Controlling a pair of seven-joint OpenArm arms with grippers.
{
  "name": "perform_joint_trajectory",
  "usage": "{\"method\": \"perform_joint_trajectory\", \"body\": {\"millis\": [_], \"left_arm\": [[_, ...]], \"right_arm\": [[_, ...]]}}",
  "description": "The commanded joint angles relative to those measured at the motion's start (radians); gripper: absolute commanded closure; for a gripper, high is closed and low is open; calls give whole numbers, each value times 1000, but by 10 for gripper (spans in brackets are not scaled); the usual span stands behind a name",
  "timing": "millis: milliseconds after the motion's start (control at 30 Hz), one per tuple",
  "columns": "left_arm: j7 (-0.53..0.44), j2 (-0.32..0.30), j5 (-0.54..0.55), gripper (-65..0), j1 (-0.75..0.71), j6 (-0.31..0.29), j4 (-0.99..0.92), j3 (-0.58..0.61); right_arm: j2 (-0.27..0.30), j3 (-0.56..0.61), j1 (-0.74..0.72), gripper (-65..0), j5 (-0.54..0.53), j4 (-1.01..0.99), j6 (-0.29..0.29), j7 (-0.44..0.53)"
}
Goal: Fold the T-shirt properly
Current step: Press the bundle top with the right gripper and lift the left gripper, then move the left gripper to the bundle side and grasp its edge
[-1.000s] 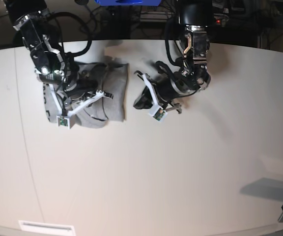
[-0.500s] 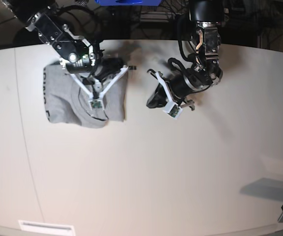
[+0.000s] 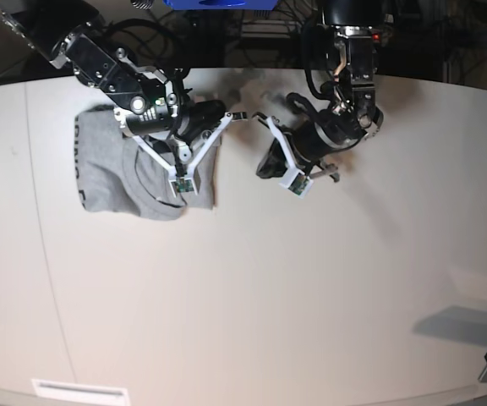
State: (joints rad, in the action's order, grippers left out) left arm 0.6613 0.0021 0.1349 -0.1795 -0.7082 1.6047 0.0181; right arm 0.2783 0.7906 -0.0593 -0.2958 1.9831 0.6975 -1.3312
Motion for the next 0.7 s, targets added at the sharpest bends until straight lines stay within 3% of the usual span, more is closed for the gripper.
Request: {"method": "perform_joint_trajectory", "body": {"millis": [0, 267, 500, 667], "left_arm": [[107, -18, -62, 0, -28, 10, 35, -7], [110, -23, -123, 0, -127, 10, 254, -7], [110, 6, -139, 0, -157, 10, 412, 4], [122, 32, -139, 0, -99, 10, 418, 42]], "right_arm": [[-6, -1, -24, -203, 0, 20, 1, 28], [-7, -20, -86, -202, 4, 31, 1, 104], [3, -234, -70, -197, 4, 31, 1, 190], [66, -403, -18, -197, -1, 29, 1, 287]]}}
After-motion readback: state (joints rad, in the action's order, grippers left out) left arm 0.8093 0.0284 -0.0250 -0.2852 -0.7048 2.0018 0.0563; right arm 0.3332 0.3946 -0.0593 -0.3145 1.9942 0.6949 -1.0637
